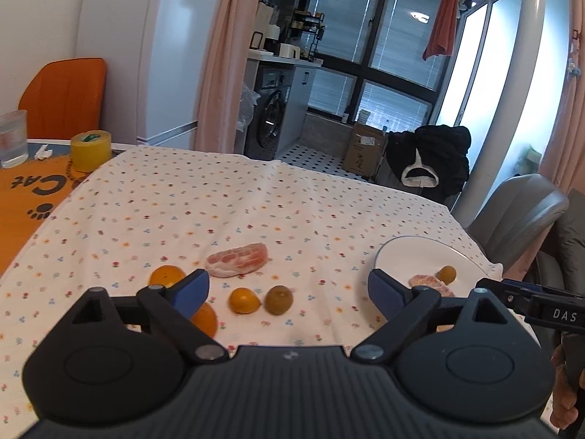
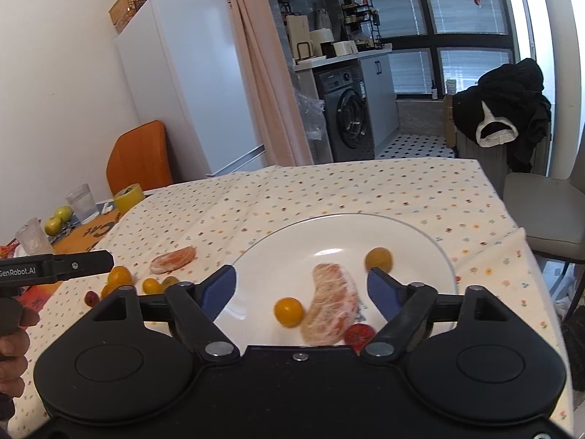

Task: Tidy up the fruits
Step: 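Move both open tools from the plate back toward the loose fruits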

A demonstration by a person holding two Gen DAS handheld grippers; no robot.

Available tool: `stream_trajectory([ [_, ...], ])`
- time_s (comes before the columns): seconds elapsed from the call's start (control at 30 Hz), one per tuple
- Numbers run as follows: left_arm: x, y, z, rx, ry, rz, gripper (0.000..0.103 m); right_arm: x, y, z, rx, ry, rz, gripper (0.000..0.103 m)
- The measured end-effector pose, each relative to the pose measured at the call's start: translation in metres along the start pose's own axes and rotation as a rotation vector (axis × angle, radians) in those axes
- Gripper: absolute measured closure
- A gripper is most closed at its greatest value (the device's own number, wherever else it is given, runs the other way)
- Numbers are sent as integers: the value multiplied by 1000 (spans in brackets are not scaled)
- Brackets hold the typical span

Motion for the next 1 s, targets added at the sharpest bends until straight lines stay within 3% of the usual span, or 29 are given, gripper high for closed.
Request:
stream_trajectory([
  [0.27, -2, 20, -12, -35, -17, -17, 9, -4, 19, 3, -32, -15, -10, 0],
  [1.0, -7, 76, -35, -98, -50, -95, 8, -10, 69, 22, -121, 14, -34, 0],
])
Point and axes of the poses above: each gripper's, at about its wrist camera, not at the fingertips, and z roughly the way its jaws point, y to its left, x to its underside, the point moved 3 cm from there along z, roughly the way its jaws point, and after that the axes turned 15 degrees about -z, right-handed, at the moved point
